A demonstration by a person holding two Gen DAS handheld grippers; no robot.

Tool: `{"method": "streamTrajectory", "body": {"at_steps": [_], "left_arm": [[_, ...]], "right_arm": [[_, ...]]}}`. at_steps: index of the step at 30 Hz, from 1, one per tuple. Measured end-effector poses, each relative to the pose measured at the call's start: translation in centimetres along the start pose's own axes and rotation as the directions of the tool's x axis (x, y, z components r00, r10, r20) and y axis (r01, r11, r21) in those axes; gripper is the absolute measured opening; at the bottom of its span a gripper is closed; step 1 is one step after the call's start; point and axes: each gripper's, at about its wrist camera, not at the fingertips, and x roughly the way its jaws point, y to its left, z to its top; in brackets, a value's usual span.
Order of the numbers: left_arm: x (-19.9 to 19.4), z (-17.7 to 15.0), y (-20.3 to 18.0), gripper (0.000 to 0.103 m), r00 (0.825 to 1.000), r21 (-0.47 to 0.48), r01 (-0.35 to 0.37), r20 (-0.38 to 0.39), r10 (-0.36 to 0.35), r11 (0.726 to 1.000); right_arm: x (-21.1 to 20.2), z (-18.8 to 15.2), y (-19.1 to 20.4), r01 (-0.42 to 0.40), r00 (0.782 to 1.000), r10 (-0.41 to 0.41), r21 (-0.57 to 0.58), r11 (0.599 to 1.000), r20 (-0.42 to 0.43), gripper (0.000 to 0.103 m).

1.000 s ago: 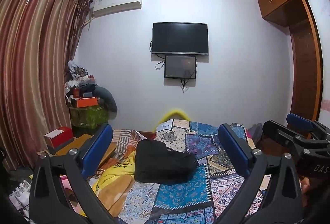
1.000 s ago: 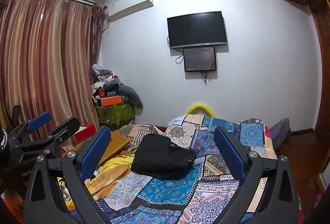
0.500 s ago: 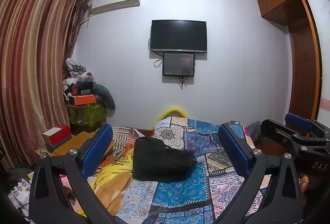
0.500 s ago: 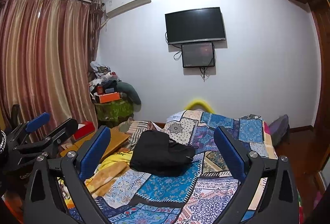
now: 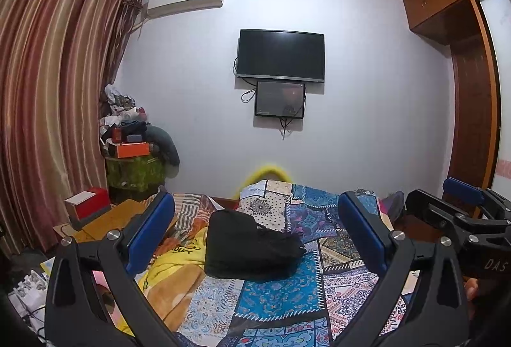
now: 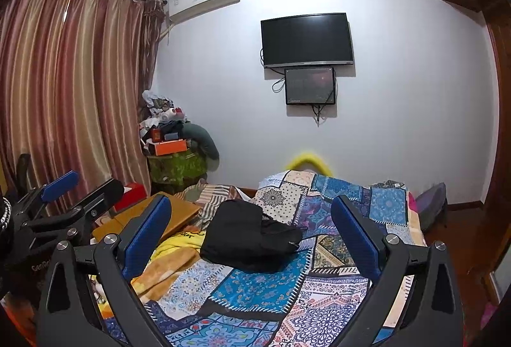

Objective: Fold large clothes

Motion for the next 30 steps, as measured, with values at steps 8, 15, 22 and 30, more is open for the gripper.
{"method": "streamTrajectory", "body": {"at_steps": [8, 15, 22, 30], "left_arm": [[0.22, -0.28, 0.30, 0.103, 1.000, -0.015, -0.005, -0.009, 0.005, 1.000], [0.63, -0.36, 0.65, 0.103, 1.000, -0.044, 0.007, -0.023, -0.008, 0.999], [0.90, -0.34, 0.76, 0.103, 0.999, -0.045, 0.027, -0.039, -0.029, 0.999], [0.96, -0.59, 0.36, 0.103, 0.998, -0.030, 0.027, -0.049, -0.029, 0.999]], "right_arm": [[0.03, -0.32, 0.08, 0.000, 1.000, 0.000, 0.000, 1.000, -0.006, 0.100], [0.14, -0.42, -0.09, 0.001, 1.000, 0.000, 0.003, 1.000, -0.013, 0.100], [0.32, -0.51, -0.26, 0.000, 1.000, 0.000, 0.011, 1.000, -0.014, 0.100], [0.41, -0.82, -0.47, 0.006, 1.000, -0.005, 0.022, 1.000, -0.017, 0.100]]}}
